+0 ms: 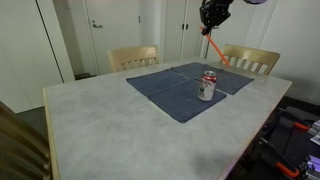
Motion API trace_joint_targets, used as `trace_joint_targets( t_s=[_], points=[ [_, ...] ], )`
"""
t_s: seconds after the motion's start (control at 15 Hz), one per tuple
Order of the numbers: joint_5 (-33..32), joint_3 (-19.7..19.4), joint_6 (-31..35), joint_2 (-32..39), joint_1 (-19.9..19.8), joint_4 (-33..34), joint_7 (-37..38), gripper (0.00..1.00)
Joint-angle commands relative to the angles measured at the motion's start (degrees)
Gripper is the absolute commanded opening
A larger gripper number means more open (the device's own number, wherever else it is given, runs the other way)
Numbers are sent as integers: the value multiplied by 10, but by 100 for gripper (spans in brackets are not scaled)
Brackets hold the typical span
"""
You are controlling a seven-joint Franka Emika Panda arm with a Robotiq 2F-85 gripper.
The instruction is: Put the straw in the can
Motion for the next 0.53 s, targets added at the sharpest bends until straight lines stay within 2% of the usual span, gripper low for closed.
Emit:
trace_joint_targets(
  t_s=[0.0, 0.4, 0.47],
  points=[
    [-13, 30, 35, -38, -29, -50, 0, 2],
    [-23, 84, 126, -94, -85, -122, 9, 2],
    [-41, 80, 143, -101, -85, -131, 26, 2]
  ],
)
